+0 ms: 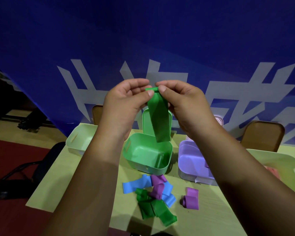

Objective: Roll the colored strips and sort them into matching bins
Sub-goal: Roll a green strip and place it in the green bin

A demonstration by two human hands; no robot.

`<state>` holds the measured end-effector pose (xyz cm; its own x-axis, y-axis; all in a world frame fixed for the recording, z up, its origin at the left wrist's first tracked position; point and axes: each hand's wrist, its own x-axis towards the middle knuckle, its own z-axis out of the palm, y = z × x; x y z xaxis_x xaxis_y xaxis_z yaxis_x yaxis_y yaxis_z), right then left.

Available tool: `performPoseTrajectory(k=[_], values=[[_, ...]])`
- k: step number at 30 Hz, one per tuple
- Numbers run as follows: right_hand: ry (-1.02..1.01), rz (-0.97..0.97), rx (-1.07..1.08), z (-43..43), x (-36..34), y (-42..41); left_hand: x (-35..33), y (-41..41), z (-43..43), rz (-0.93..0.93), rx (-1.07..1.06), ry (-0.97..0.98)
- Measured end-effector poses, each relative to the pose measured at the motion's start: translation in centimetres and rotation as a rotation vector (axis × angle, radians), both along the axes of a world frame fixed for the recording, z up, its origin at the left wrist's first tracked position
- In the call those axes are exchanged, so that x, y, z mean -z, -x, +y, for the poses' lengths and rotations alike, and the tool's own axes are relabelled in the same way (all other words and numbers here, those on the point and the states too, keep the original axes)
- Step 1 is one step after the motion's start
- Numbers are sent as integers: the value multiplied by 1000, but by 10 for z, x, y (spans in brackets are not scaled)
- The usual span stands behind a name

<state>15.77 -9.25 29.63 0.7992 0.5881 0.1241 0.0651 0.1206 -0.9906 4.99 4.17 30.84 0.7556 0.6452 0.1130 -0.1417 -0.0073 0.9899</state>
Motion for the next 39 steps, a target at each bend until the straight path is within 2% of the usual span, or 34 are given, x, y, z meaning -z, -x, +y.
performPoseTrajectory(k=[14,17,24,31,39], values=[[-136,63,-48,1,-1,2,-2,5,1,21,-37,-86],[-105,98,-64,2,-1,4,-1,6,2,11,-48,-101],[-44,39,-11,0,-1,5,2,7,4,-4,-6,-86],[-98,18,-42,2,-1,2,0,7,2,-15,-14,3],[-92,71,-18,6,-2,7,-3,7,3,-46,-29,-44]])
